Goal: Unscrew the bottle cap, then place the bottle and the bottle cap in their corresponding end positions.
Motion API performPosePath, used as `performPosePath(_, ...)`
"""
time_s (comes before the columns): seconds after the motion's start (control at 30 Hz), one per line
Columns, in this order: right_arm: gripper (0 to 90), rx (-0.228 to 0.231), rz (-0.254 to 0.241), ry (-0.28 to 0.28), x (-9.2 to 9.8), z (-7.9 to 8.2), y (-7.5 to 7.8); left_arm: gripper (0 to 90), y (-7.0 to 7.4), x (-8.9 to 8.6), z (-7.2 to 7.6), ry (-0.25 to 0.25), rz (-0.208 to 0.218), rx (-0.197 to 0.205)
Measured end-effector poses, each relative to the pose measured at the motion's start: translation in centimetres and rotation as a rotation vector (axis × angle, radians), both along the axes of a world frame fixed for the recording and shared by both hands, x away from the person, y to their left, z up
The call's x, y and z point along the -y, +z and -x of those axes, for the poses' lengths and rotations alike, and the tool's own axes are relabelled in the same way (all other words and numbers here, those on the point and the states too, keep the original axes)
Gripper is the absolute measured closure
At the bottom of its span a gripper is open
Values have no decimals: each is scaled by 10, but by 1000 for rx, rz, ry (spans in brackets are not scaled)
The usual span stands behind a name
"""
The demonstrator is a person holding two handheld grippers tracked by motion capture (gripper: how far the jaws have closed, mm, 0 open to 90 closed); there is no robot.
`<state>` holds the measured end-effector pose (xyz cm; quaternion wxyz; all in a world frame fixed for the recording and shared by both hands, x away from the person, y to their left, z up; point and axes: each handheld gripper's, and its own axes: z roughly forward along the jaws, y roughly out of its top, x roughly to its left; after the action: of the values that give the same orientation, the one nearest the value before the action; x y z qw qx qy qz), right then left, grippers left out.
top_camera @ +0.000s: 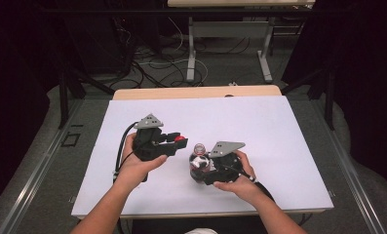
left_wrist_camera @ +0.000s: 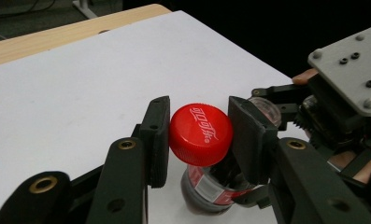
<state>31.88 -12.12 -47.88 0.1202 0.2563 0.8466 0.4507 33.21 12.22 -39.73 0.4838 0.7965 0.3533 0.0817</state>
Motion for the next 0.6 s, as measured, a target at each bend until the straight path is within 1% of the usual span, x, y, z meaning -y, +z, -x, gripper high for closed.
performPosePath(0.03,302,12,-10,-13,0,-1,-1,611,-1,-1,0,16,4,-3)
performPosePath(0.07,302,8,-10,-12,1,-2,0,611,-2,-3,-2,22,-8,6)
performPosePath(0.1,302,2,-6,-13,2,-2,0,611,-4,-4,-2,34,-4,2)
performPosePath(0.13,302,11,-15,-24,2,-3,-1,611,-5,-6,-2,40,-7,10)
performPosePath(0.17,302,15,-12,-34,3,-3,-1,611,-7,-8,-2,51,-2,12)
performPosePath(0.2,302,14,-11,-37,4,-4,-2,611,-8,-9,-3,56,-5,9)
performPosePath(0.23,302,15,-5,-44,5,-5,-2,611,-11,-11,-2,62,10,1)
performPosePath(0.27,302,16,-6,-53,5,-5,-3,611,-12,-13,-3,52,4,-7)
performPosePath(0.3,302,15,-4,-63,7,-6,-4,611,-14,-13,-2,69,17,-6)
performPosePath(0.33,302,12,-5,-67,8,-6,-4,611,-15,-16,-2,66,7,-10)
performPosePath(0.4,302,15,-3,-80,10,-7,-5,612,-17,-19,-1,75,8,-13)
performPosePath(0.43,302,10,6,-80,11,-7,-4,611,-19,-19,0,90,11,-9)
performPosePath(0.5,302,25,-3,-90,12,-7,-5,612,-21,-21,0,99,0,-7)
performPosePath(0.53,302,19,6,-86,13,-7,-4,612,-22,-22,1,108,7,-6)
performPosePath(0.57,302,24,-5,-101,12,-7,-4,611,-23,-23,1,109,6,-10)
performPosePath(0.6,302,19,-3,-99,13,-8,-4,611,-24,-24,1,112,4,-12)
